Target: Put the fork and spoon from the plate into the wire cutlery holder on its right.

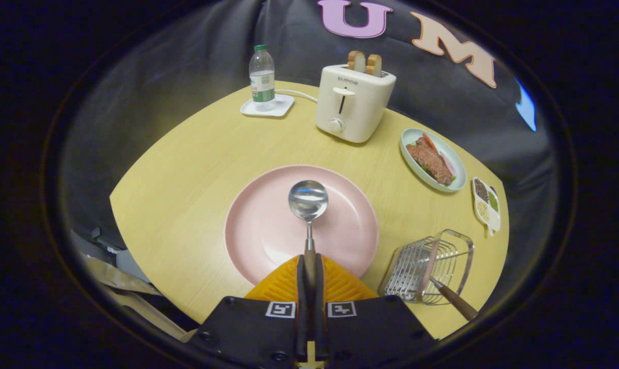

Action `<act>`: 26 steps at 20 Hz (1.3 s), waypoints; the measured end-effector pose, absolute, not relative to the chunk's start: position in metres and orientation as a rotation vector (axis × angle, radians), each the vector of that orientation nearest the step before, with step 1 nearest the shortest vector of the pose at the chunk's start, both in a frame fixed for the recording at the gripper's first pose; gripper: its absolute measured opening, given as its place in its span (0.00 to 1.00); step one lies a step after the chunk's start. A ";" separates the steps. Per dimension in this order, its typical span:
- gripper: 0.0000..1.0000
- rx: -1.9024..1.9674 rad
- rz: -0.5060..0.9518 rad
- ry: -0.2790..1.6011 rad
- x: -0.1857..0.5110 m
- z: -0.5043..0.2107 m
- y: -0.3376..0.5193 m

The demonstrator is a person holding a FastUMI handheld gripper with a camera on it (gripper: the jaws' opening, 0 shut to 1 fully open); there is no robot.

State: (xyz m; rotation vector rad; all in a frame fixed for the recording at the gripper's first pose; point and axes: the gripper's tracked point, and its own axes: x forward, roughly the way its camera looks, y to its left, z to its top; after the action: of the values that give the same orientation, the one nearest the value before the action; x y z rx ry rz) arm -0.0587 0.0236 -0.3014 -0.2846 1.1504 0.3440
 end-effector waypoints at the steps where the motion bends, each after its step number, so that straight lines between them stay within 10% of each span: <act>1: 0.09 -0.277 0.347 1.156 -0.059 -0.295 0.020; 26: 0.09 -0.472 0.322 1.285 -0.051 -0.219 -0.136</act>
State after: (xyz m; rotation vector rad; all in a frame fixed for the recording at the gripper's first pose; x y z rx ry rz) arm -0.0506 -0.1361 -0.2191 -0.4719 1.2848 0.3220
